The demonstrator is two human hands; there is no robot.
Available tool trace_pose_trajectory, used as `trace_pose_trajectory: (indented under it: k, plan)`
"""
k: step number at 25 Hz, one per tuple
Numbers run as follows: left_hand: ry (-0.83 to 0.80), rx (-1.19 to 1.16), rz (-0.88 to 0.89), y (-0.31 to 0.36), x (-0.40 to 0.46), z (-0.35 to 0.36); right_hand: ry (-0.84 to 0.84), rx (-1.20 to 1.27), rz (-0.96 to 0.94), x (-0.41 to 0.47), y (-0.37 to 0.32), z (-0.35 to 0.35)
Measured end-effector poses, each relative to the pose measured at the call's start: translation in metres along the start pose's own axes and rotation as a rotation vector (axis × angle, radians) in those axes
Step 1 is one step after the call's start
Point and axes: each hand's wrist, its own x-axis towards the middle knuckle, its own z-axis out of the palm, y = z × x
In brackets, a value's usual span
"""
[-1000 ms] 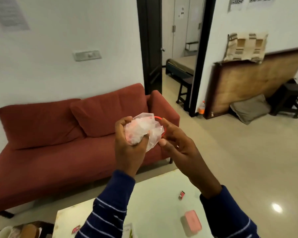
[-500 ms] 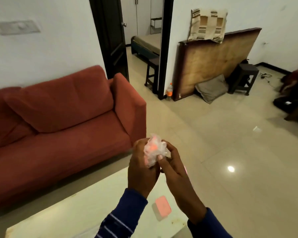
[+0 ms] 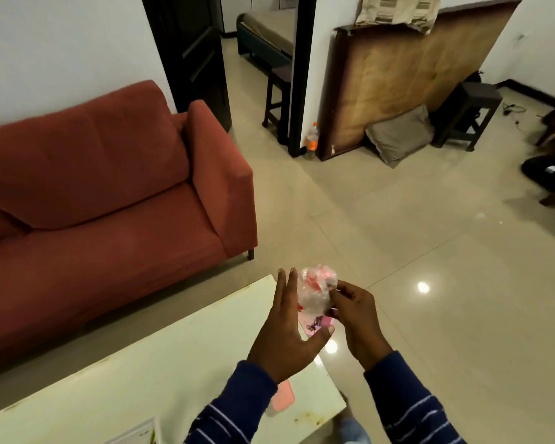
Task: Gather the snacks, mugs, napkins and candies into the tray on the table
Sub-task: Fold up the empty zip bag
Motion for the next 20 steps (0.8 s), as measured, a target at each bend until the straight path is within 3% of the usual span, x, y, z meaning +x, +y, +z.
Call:
trace_pose_trajectory:
  k: [4, 8, 12, 14, 16, 20]
  plan:
    - [0.080, -0.115, -0.125, -0.029, 0.036, 0.095, 0.146, -0.183, 0.149, 0.153, 0.094, -0.051]
    - [0.177, -0.189, -0.336, -0.091, 0.068, 0.206, 0.064, -0.501, 0.277, 0.293, 0.230, -0.072]
    - [0.107, -0.170, -0.454, -0.130, 0.076, 0.275, -0.058, -0.753, 0.357, 0.375, 0.328, -0.064]
    - [0.138, -0.148, -0.483, -0.147, 0.071, 0.293, -0.159, -0.763, 0.448, 0.393, 0.368, -0.051]
    - [0.170, -0.095, -0.520, -0.160, 0.056, 0.301, -0.147, -0.680, 0.505, 0.393, 0.382, -0.041]
    - [0.205, -0.075, -0.573, -0.166, 0.024, 0.294, -0.209, -0.706, 0.483, 0.359, 0.371, -0.039]
